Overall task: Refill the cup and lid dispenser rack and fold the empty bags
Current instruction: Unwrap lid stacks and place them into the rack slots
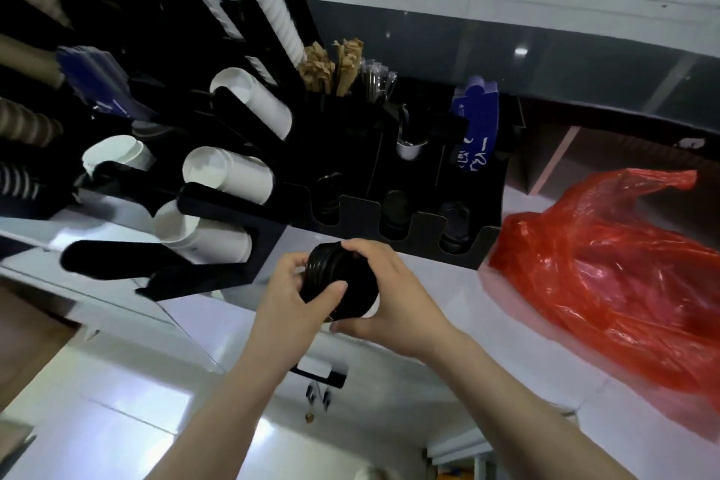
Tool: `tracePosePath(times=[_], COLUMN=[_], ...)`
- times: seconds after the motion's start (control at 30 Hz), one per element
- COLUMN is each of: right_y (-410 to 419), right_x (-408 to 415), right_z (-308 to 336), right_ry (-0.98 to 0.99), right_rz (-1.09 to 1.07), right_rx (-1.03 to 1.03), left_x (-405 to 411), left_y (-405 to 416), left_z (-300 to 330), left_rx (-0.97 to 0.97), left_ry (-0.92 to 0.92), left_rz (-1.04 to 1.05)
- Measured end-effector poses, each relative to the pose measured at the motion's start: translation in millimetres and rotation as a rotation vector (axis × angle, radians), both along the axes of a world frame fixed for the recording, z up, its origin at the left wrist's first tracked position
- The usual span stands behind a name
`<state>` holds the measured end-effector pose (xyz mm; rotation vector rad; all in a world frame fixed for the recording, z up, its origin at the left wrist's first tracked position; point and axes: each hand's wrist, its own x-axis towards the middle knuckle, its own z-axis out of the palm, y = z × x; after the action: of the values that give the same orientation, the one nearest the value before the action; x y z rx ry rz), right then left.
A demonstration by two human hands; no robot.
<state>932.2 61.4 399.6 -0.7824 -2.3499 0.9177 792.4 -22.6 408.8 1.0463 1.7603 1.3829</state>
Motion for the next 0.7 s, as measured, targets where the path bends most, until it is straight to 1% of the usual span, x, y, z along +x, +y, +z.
tracePosePath(times=[0.2,0.3,0.37,0.53,0.6,0.7], right_y=[-67,-123,-160,-220,-236,-243], right_x=[-56,-102,-135,-211,-236,-270], right_z=[19,15,10,14,18,23], right_ry=[0.061,0.114,0.15,0.196,0.21,0.196], right_rz=[0.099,0.152,0.182,0.259,0.269,0.29], right_rx=[0.101,0.154,0.153,0.09,0.055,0.081], left_x=[-54,-95,-122,-191,-215,-247], left_y=[-83,-146,-187,-260,-276,-285], left_z=[17,18,19,15,17,17], left_rx=[0.127,0.129,0.134,0.196,0.211,0.235], left_ry=[0.032,0.02,0.013,-0.151,-0.196,-0.302], left_rz=[0.004,0.012,0.023,0.077,0.06,0.024])
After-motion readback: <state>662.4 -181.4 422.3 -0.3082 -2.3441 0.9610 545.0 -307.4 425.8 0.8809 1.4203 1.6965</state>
